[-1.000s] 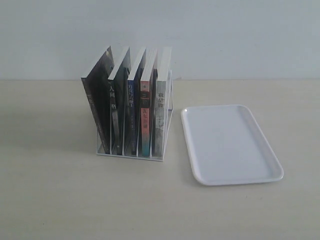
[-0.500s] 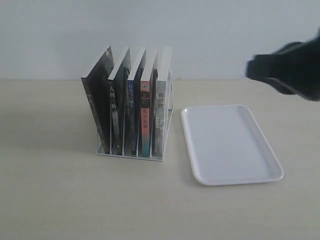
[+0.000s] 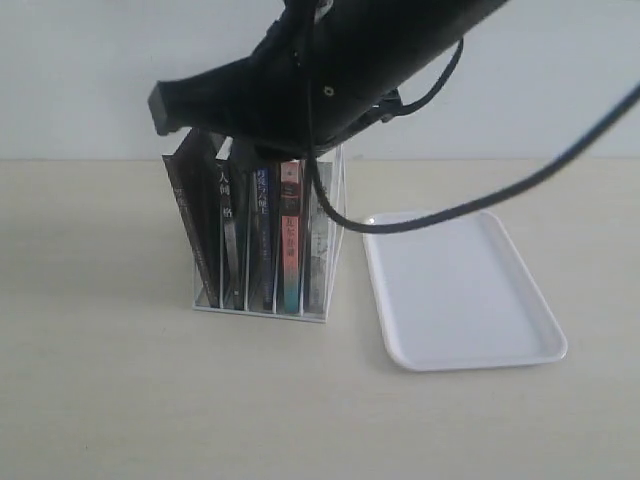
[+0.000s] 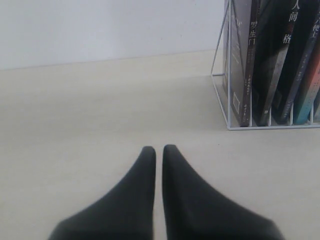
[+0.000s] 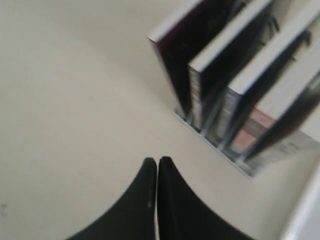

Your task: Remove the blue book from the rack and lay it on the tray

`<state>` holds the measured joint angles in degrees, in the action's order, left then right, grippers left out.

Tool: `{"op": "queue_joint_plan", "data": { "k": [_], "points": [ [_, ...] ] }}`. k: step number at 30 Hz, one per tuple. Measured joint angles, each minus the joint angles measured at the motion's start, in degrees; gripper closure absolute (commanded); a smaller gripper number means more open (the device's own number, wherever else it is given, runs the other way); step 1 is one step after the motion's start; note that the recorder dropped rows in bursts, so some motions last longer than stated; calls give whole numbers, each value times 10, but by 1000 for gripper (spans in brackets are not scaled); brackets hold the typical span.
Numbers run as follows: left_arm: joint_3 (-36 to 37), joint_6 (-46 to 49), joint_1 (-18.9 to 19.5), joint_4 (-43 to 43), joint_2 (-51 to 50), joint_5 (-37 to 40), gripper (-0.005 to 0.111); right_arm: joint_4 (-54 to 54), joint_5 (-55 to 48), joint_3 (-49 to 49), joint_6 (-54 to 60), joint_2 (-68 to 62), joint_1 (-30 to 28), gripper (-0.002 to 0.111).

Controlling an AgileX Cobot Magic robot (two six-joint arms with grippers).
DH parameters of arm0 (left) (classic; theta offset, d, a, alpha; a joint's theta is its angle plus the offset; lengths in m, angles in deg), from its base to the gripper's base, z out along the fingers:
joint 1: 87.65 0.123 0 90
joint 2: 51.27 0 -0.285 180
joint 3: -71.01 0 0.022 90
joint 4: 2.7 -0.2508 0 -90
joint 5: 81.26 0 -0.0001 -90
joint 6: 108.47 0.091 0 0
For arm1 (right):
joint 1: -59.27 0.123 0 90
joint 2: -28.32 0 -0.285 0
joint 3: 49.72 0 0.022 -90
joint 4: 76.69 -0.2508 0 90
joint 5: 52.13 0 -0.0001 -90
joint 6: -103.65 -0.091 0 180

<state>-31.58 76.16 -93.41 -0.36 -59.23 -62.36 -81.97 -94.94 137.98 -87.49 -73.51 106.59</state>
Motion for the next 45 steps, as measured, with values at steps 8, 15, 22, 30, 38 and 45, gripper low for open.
{"op": "queue_joint_plan", "data": {
  "k": [8,15,22,30,38,45],
  "points": [
    [0,0,0,0,0,0,102,112,-77,183,-82,-104,25,108],
    [0,0,0,0,0,0,102,149,-164,359,-142,-237,24,61],
    [0,0,0,0,0,0,102,158,-176,386,-202,-276,12,63],
    [0,0,0,0,0,0,102,127,-177,387,-213,-289,-5,63],
    [0,0,0,0,0,0,102,103,-176,389,-215,-317,-7,84],
    [0,0,0,0,0,0,102,111,-191,389,-219,-319,-10,108]
  ]
}}
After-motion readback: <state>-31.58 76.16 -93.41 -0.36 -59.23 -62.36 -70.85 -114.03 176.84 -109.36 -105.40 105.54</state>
